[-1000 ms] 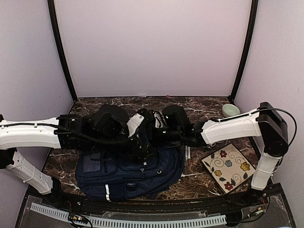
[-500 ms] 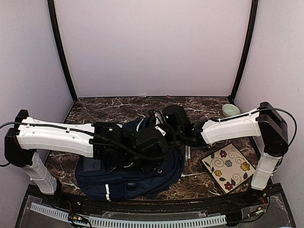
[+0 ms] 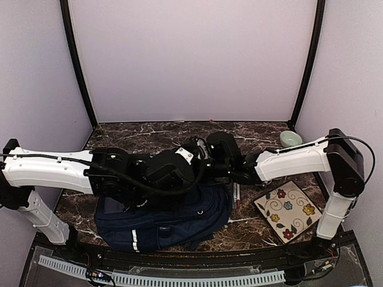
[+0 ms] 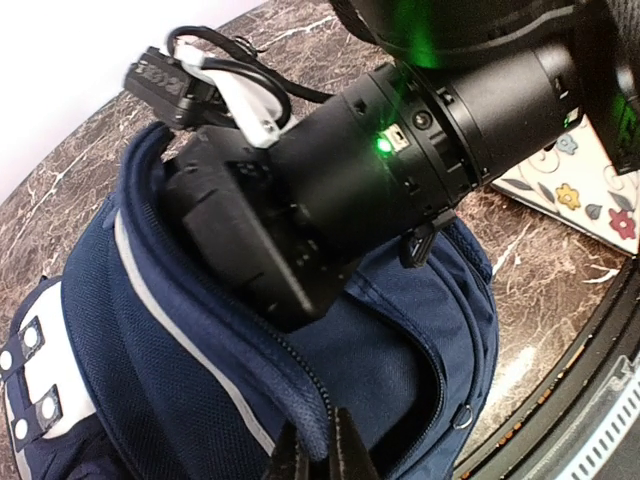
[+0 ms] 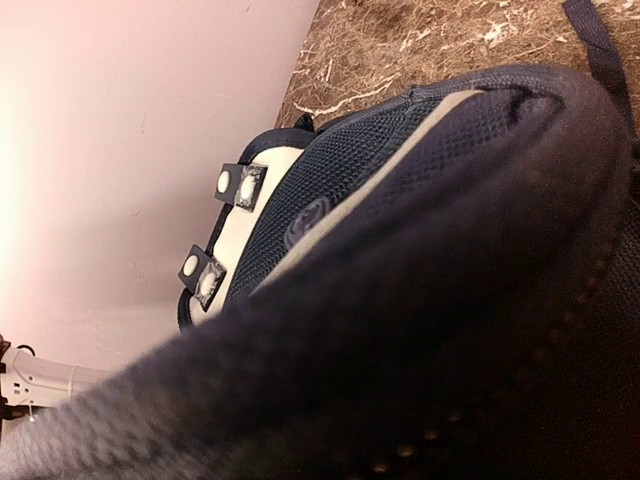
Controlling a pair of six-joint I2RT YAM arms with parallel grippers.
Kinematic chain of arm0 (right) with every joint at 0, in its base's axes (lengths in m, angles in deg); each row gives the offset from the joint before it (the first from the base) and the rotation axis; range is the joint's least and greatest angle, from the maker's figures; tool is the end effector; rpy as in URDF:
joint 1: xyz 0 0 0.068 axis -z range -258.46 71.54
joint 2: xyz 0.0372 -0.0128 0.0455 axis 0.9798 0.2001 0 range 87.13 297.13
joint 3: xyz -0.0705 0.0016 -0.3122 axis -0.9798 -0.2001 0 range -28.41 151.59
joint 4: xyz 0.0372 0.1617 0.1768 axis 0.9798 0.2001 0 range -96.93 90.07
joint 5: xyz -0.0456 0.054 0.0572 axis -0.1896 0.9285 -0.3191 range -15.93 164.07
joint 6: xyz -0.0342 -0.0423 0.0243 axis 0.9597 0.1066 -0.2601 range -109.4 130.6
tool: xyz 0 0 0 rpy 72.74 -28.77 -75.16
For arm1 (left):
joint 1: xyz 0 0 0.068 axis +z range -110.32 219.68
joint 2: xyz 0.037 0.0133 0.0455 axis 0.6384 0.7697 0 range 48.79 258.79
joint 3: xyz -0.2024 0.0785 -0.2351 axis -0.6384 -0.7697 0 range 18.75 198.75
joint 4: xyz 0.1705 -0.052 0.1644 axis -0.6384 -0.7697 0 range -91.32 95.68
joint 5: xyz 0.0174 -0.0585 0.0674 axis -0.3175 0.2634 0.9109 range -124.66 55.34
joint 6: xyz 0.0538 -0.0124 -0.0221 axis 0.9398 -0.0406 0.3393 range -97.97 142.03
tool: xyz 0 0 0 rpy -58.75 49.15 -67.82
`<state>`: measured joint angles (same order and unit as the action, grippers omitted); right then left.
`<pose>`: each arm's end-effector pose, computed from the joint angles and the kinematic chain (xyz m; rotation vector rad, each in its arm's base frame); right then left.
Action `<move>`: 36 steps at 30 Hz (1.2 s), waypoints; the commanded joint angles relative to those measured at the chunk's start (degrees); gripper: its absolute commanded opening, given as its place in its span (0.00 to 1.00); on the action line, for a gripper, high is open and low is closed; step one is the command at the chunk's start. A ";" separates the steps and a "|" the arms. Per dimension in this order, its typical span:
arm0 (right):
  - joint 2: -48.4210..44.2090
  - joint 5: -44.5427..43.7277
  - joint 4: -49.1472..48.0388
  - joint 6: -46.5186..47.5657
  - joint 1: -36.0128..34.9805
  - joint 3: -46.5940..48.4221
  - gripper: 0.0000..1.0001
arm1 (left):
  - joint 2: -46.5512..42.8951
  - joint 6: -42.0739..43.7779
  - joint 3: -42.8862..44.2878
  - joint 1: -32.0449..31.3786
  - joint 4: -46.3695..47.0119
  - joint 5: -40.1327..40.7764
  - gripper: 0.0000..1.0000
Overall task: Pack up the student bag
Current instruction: Pick up the upper front pocket of the student bag, then place the pen in the student bag.
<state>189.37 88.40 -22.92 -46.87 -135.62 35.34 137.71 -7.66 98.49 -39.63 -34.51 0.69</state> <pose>0.2115 0.3478 0.2816 -0.1865 2.2938 1.4453 0.0836 -0.3066 0.3662 0.6985 2.1400 -0.2601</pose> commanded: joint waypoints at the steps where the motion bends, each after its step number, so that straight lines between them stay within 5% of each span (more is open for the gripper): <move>1: -1.86 2.21 1.97 2.45 -0.14 -2.42 0.00 | -7.46 1.57 -2.54 1.61 1.45 3.29 0.00; 11: -1.27 11.35 0.88 0.82 -1.03 0.06 0.00 | -15.17 14.39 -9.38 1.55 20.65 4.98 0.00; 15: 2.46 11.67 5.45 3.17 -1.92 6.91 0.22 | -14.86 18.30 -9.65 1.57 26.08 6.22 0.00; 20: -3.99 -0.71 16.73 9.57 -1.31 5.92 0.51 | -18.56 11.39 -14.83 2.19 23.11 12.62 0.00; 25: -7.69 -8.51 28.14 17.54 -1.15 9.37 0.72 | -21.34 3.01 -22.45 3.58 22.23 9.38 0.00; 31: -11.46 -11.66 34.57 21.61 -0.47 11.65 0.69 | -22.64 -4.03 -26.25 4.07 19.98 8.27 0.00; 36: -18.04 -20.54 41.54 20.25 4.61 5.36 0.47 | -24.00 -5.23 -27.34 4.07 19.95 8.15 0.00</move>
<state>176.54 76.64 11.62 -27.29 -135.25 45.00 116.14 -10.33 72.70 -37.29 -12.76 3.86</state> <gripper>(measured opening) 0.556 0.064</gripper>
